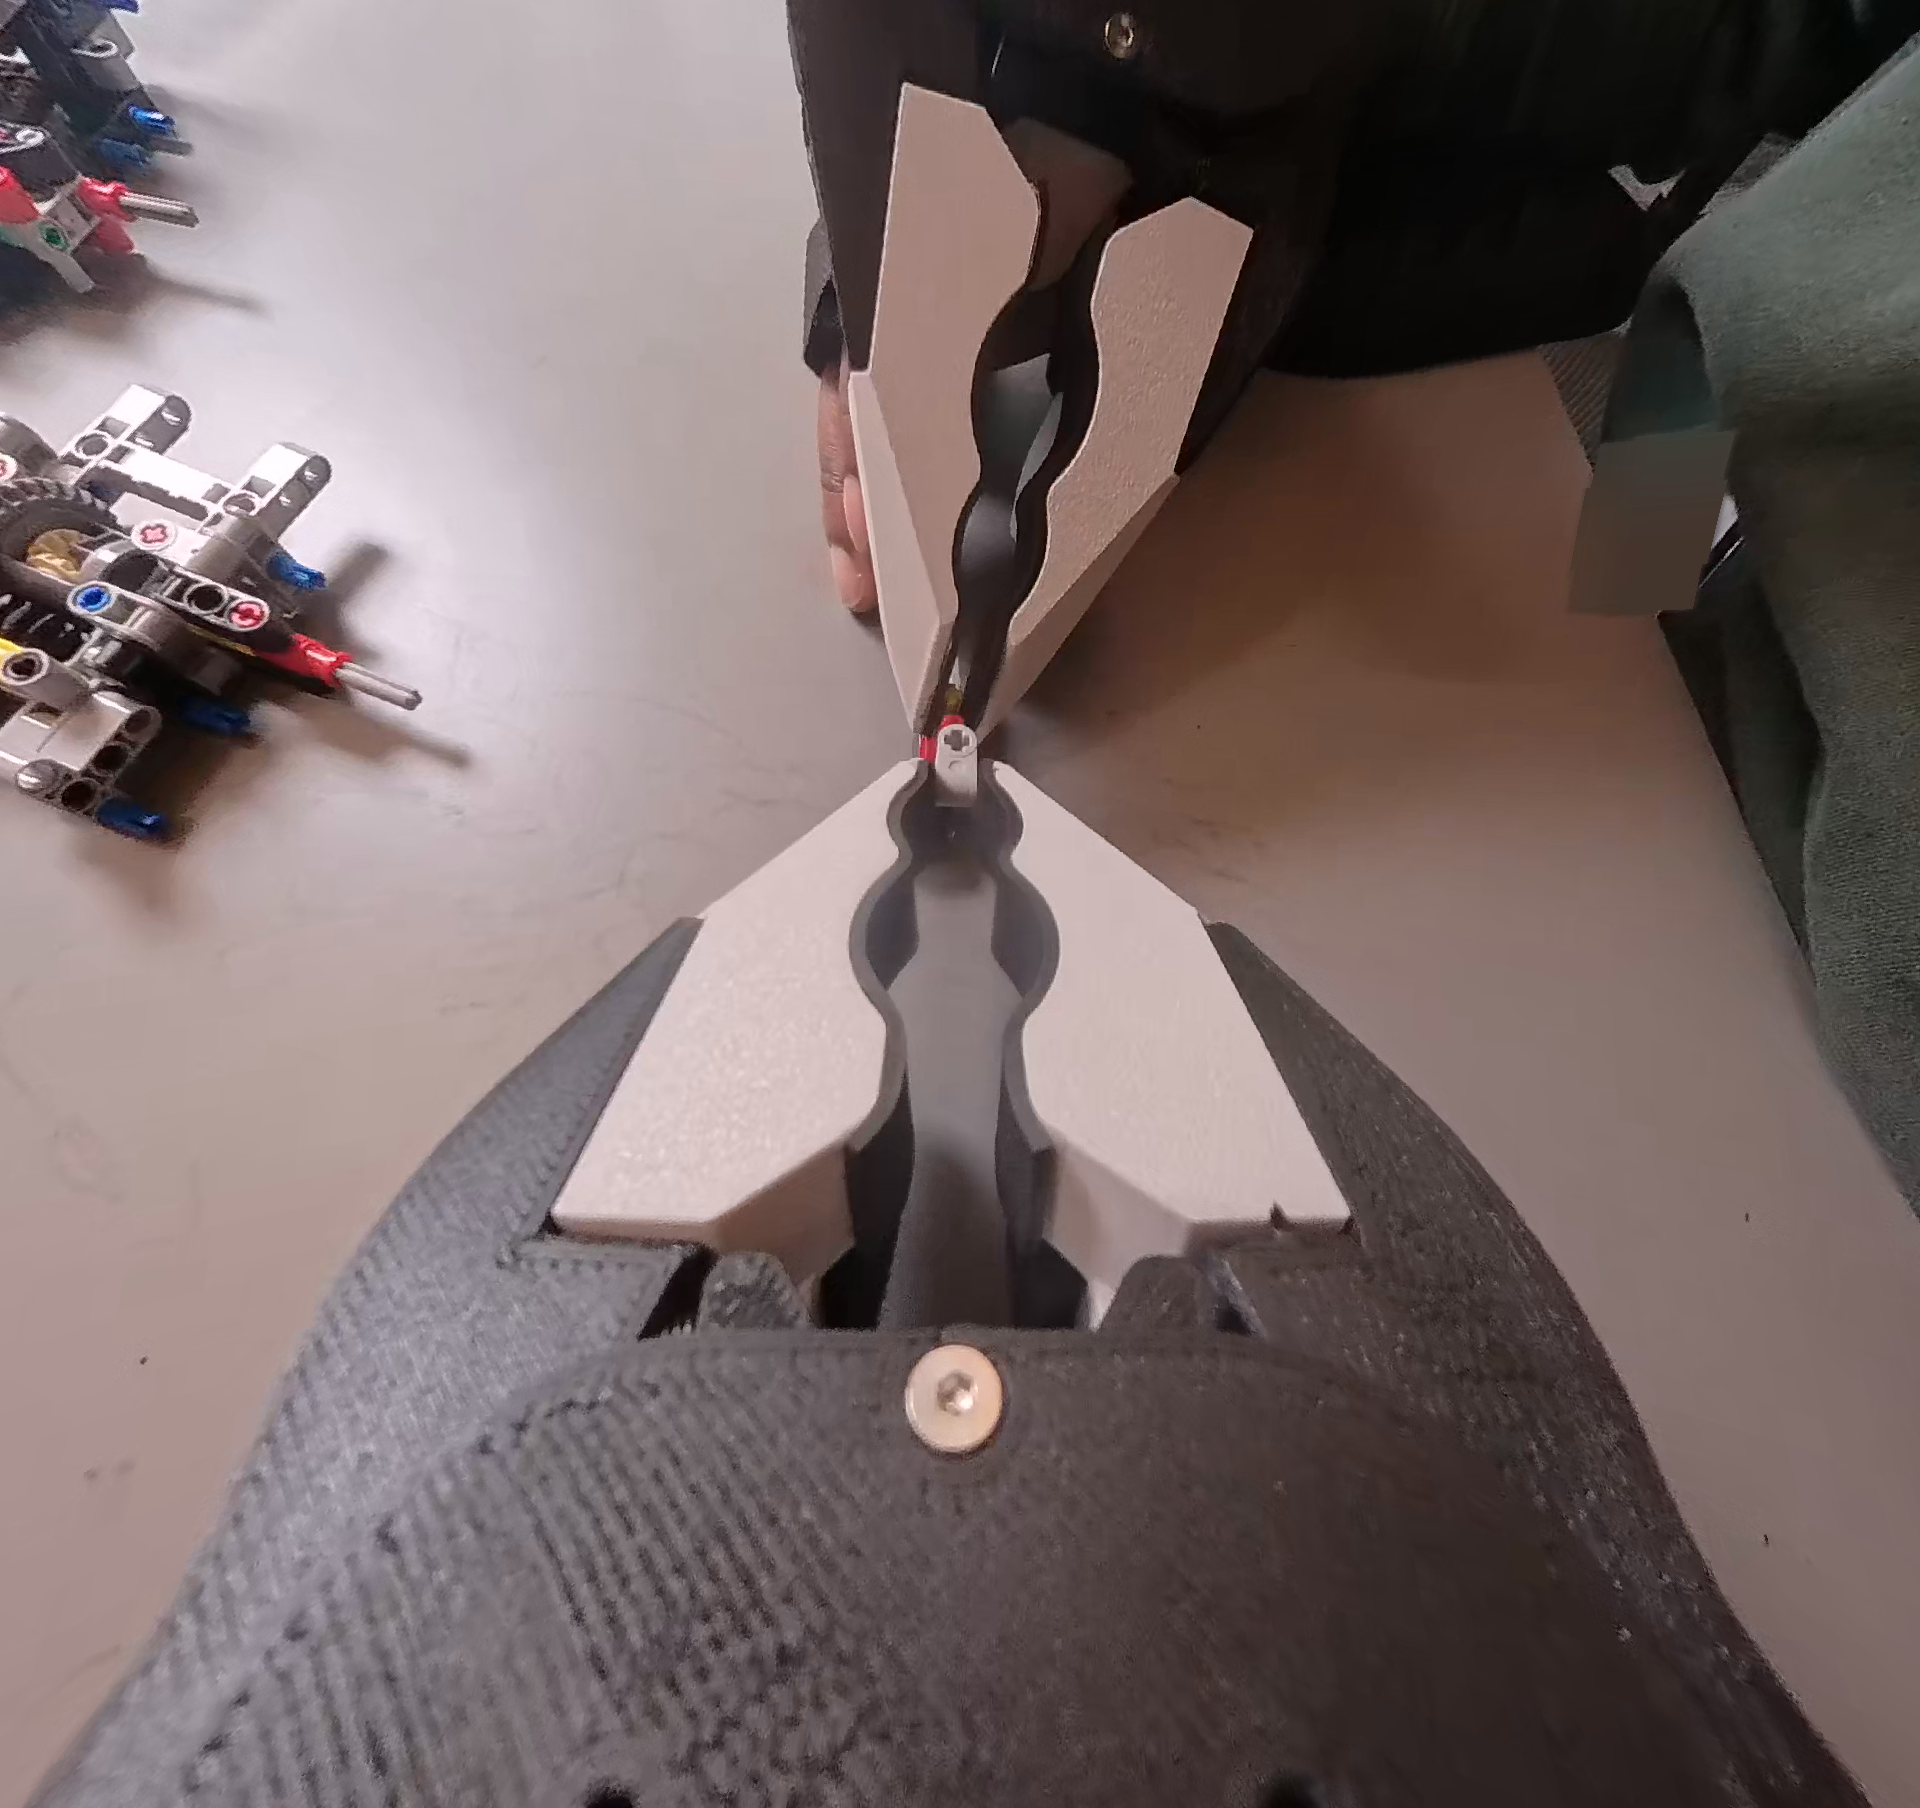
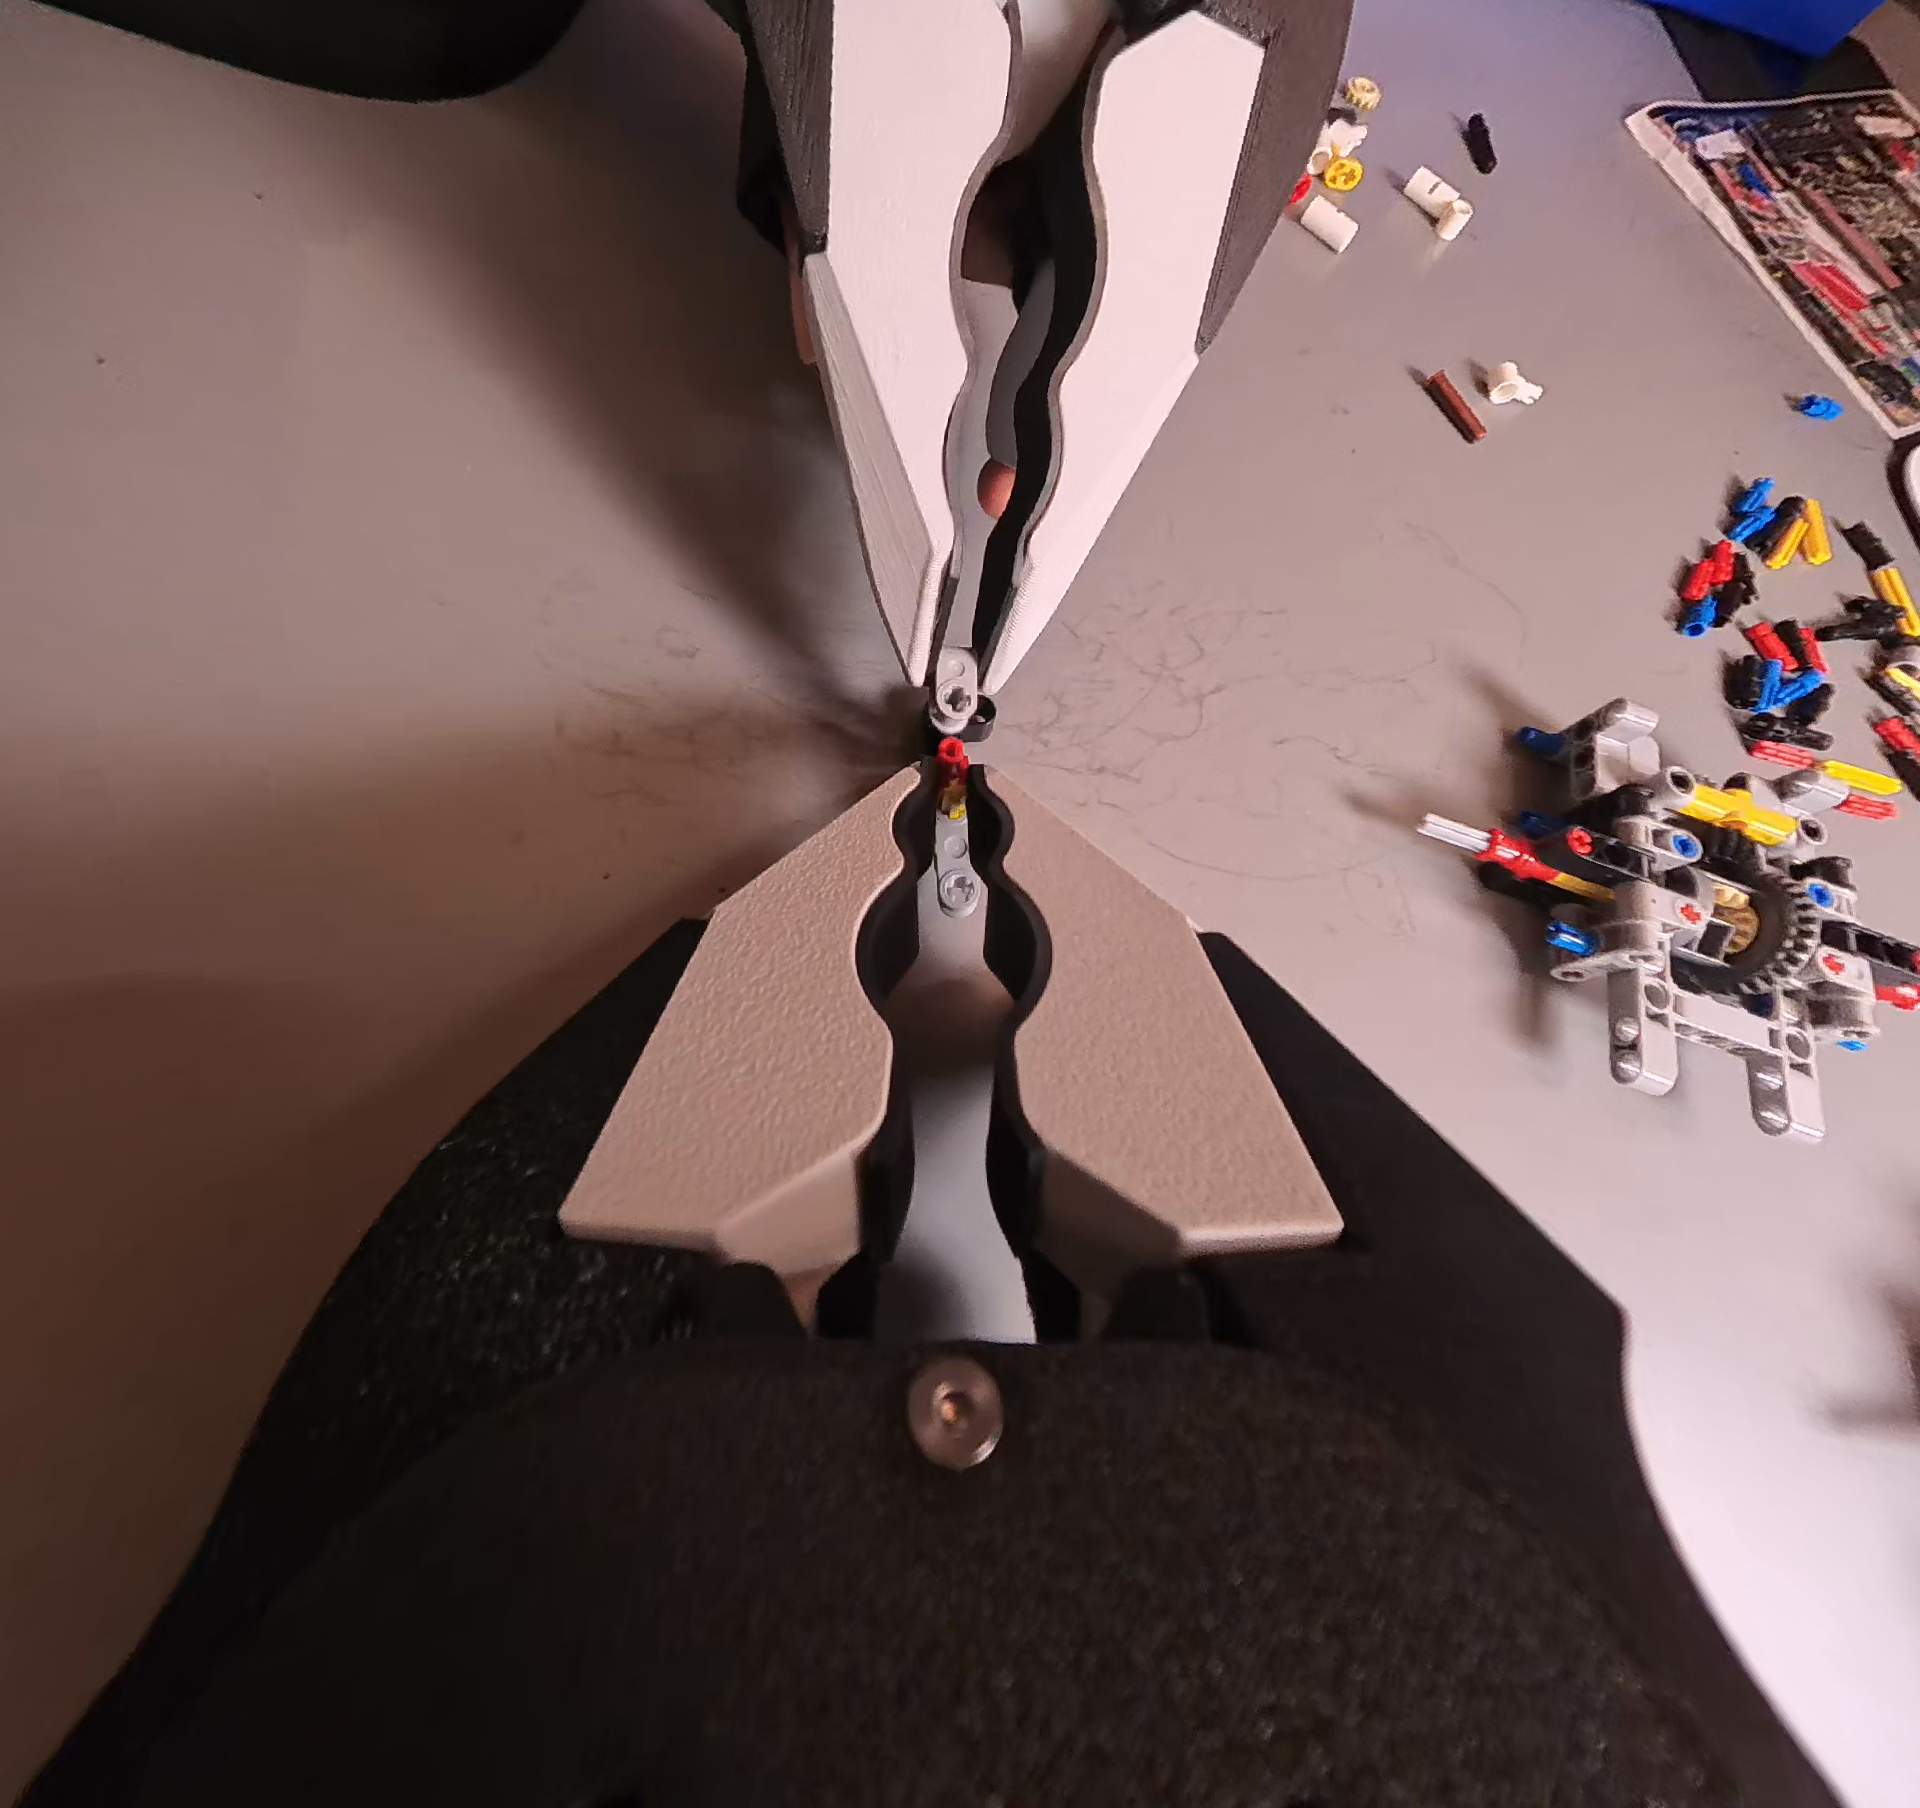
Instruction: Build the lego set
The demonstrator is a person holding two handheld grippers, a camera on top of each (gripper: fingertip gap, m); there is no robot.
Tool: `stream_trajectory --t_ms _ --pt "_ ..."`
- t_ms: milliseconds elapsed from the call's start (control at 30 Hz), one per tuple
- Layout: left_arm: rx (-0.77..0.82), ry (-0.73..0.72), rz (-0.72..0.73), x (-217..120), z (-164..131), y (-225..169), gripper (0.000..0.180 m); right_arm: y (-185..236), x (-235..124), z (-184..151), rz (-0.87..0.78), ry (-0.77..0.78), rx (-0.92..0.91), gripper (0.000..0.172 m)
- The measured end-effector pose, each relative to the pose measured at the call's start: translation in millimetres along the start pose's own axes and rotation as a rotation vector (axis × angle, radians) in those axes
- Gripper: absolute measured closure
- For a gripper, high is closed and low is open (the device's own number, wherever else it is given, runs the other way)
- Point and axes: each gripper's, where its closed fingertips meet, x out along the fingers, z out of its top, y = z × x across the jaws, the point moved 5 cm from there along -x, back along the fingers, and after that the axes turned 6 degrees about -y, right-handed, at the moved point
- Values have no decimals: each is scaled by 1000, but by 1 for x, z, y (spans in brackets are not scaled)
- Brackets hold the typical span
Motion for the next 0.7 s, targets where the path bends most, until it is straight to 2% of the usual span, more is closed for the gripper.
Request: stream_trajectory --t_ms 300,700 --pt "4 49 -19 4 1 4 174 -5 -1 0 80 69 99 168" --pt "-40 179 2 6 5 3 174 -5 -1 0 72 69 112 168"
